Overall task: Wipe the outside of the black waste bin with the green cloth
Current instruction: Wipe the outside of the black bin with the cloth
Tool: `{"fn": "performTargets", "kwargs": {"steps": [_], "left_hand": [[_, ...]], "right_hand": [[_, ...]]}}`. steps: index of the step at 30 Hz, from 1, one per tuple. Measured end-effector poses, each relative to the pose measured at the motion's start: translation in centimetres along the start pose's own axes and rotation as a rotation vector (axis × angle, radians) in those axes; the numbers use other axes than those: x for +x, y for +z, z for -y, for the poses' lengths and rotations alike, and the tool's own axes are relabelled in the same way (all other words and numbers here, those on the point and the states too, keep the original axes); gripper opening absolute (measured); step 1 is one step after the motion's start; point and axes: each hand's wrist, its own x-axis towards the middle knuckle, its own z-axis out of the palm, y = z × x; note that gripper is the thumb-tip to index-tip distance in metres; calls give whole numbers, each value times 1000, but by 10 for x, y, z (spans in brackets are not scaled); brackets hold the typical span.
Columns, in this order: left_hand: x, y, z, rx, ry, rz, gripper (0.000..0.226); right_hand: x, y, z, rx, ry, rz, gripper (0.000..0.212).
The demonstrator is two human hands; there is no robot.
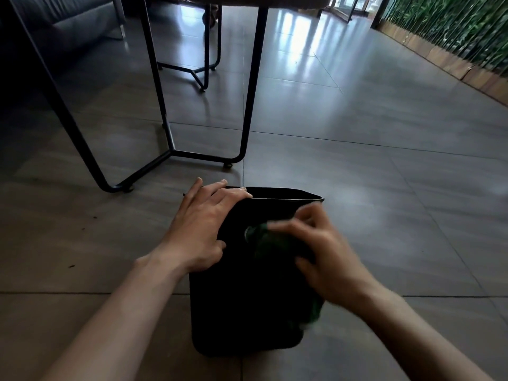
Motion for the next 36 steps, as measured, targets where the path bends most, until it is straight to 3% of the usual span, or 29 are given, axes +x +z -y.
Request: {"fn": "performTargets", "kwargs": {"steps": [3,5,7,8,12,13,18,22,25,27,32,36], "left_hand": [[0,0,-1,-13,2,-2,96],[-1,-1,-1,-16,-22,-11,97],[0,-2,-1,-17,-34,-22,96],[0,-2,-2,-15,-32,-25,94],[0,-3,-5,-19,-30,-22,95],[0,-3,-5,-19,-29,-23,95],[0,-4,-6,-1,-33,-23,94],[-1,-4,-4,33,-22,1,102],[-2,-2,-5,37,24,18,102],[-3,-2,-5,55,39,25,102],[-3,0,-4,62,38,12,104],[-2,2,-2,45,30,-17,100]], "right_hand": [[29,0,3,105,193,-394,57],[36,16,9,76,162,-601,42],[32,44,13,-6,50,-694,28],[29,59,15,-49,11,-684,30],[12,103,7,-280,-57,-472,76],[9,108,4,-320,-73,-437,77],[-5,113,-14,-406,-245,-376,51],[-48,127,-35,-508,-565,-162,33],[-69,123,-43,-535,-642,-74,28],[-63,111,-41,-469,-593,-106,25],[-16,67,-36,-326,-283,-439,34],[-5,67,-33,-338,-253,-481,35]]}}
